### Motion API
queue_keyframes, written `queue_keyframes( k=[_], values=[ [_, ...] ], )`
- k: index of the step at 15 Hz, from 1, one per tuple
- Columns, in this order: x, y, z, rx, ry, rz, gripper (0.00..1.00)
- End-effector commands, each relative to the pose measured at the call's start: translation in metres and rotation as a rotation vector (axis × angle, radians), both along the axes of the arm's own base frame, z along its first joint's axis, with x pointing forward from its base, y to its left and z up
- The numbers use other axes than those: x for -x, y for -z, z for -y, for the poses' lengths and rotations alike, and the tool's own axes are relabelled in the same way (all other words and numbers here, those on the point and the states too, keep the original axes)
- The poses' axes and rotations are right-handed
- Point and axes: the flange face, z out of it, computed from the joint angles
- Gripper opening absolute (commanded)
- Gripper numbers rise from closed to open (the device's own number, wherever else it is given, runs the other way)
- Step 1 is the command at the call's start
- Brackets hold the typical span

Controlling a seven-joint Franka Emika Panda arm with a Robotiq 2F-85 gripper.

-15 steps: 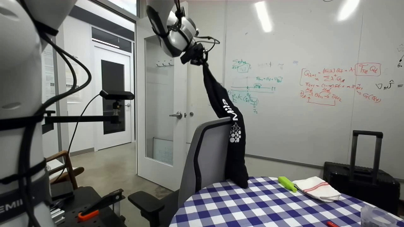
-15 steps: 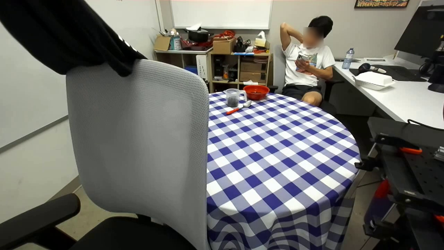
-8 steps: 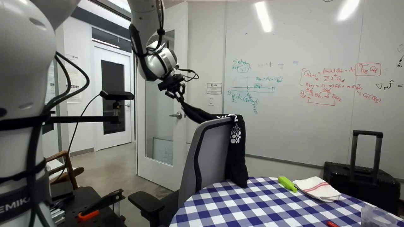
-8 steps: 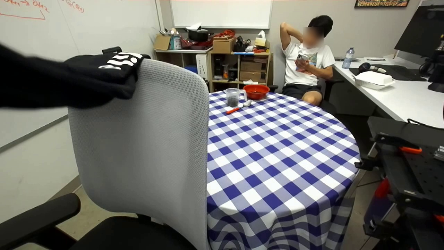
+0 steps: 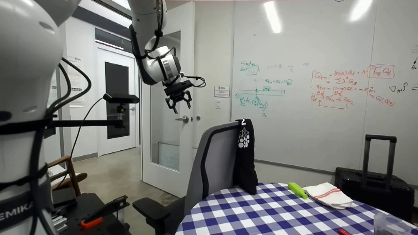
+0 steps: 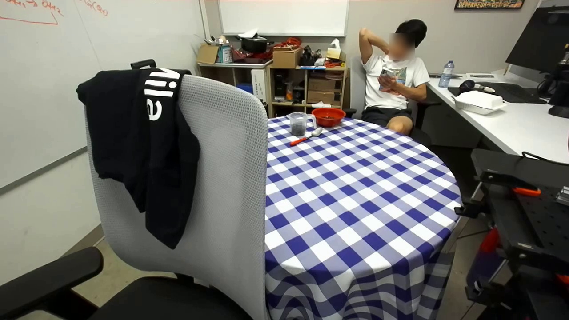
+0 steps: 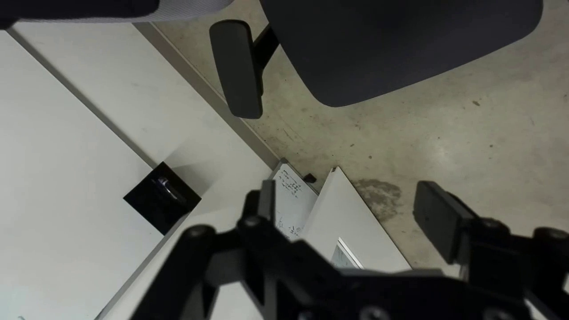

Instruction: Hang the black shirt on the backrest of the grey chair

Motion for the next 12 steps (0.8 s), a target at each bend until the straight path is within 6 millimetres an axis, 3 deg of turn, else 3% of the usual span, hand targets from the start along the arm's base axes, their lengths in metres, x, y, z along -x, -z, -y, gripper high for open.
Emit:
queue_keyframes(
  k=[1,6,7,12],
  values=[
    [-0.032,-0.027,0.042,0.011,0.051,0.038,1.00],
    [-0.079,-0.055,0.138,-0.012,0.257,0.076,1.00],
    [-0.086,-0.058,0.166,-0.018,0.314,0.087,1.00],
    [-0.098,-0.071,0.288,-0.048,0.588,0.133,1.00]
  ],
)
